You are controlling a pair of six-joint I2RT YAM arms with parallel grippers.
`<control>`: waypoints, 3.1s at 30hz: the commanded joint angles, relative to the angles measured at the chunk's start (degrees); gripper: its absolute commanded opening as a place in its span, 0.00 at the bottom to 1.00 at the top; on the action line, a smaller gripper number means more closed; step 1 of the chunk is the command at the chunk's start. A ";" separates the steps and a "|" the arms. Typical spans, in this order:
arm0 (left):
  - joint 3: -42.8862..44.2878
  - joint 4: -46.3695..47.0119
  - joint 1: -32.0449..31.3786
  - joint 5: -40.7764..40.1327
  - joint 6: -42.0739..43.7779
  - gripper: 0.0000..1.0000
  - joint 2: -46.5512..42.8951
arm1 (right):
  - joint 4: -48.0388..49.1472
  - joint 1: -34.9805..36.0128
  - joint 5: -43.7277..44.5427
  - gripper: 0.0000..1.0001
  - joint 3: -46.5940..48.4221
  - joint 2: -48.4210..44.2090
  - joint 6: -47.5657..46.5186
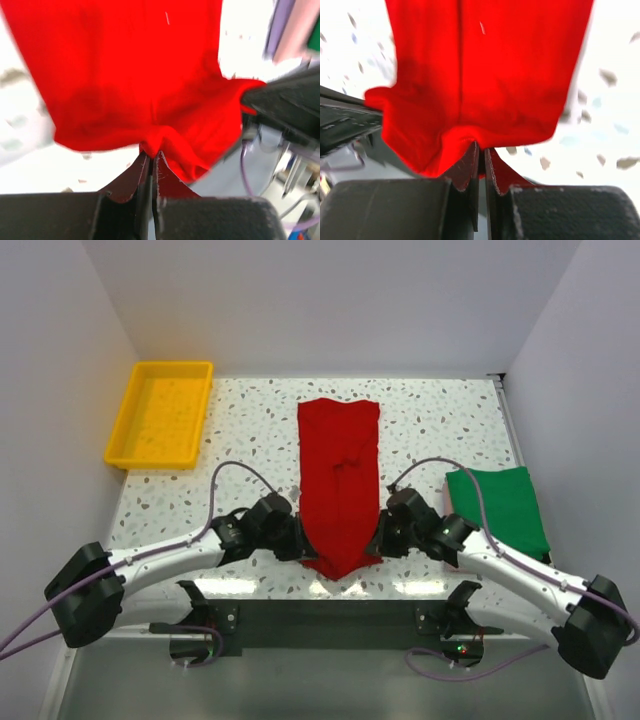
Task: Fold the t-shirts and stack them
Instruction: Fold the tshirt
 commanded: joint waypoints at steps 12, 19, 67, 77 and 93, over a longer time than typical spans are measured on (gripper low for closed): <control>16.43 7.77 16.18 -4.39 5.57 0.00 16.67 | 13.68 -15.30 -0.56 0.00 15.73 22.73 -9.75; 26.18 6.45 21.28 -2.11 8.12 0.00 28.53 | 16.06 -22.41 -6.01 0.00 21.19 31.36 -10.98; 38.06 6.89 32.36 7.56 19.11 0.48 35.68 | 21.78 -38.51 -22.90 0.58 32.80 44.21 -11.85; 33.48 9.52 27.27 5.45 17.44 0.13 35.57 | 17.82 -25.95 -5.94 0.52 29.62 37.69 -18.63; 41.40 11.46 31.21 9.41 15.51 0.02 52.89 | 18.34 -25.84 -12.34 0.36 45.45 61.95 -17.75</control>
